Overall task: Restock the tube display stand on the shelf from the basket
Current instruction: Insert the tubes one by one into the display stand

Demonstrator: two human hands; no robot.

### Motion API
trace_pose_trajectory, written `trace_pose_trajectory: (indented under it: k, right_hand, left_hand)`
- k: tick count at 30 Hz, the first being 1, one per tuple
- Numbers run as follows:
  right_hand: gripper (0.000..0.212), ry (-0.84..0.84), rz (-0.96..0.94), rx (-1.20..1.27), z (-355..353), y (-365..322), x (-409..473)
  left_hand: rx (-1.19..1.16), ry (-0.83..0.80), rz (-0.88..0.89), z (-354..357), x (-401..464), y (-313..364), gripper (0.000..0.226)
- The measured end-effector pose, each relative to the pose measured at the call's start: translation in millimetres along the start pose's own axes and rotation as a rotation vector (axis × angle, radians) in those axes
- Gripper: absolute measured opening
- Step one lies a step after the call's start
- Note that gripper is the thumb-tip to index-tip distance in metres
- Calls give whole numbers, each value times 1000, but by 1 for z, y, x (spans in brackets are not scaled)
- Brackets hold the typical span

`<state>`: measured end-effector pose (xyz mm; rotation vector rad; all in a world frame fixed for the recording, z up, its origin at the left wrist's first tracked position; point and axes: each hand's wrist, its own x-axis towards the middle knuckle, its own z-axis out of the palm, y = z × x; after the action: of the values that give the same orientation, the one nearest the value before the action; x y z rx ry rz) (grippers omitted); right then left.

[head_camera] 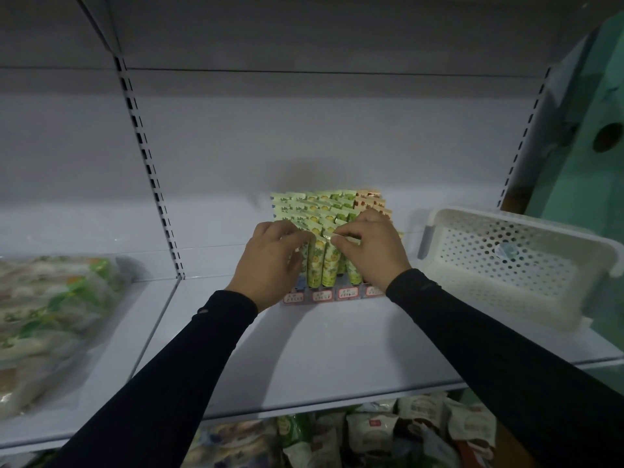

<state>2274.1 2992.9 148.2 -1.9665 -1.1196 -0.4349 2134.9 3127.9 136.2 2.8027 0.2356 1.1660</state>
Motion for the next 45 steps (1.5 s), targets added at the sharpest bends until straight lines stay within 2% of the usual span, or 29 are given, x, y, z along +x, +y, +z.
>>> trace_pose_trajectory:
  k: [7,11,14,18,28,37,45]
  right_hand:
    - [21,-73,-25,-68,-5,-4,8]
    - [23,-51,-24,-69,-2,-2,9]
    - [24,-52,-25,-93,0,-3,9]
    - [23,-51,-47,-118,0,-5,9]
    - [21,43,-93,-81,3,-1,-2]
    - [18,108,-110,-78,8,2,-3]
    - [22,18,-31,-115,6,-2,7]
  left_hand:
    - [92,17,64,6,-1,-4,49]
    - [152,32,87,8,1,-6,33]
    - [145,44,85,7,5,-5,34]
    - [170,72,48,9,19,1,17]
    - [155,18,-5,12,31,6,21]
    - [146,49,-5,14,30,4,23]
    - [114,71,-36,17,28,4,26]
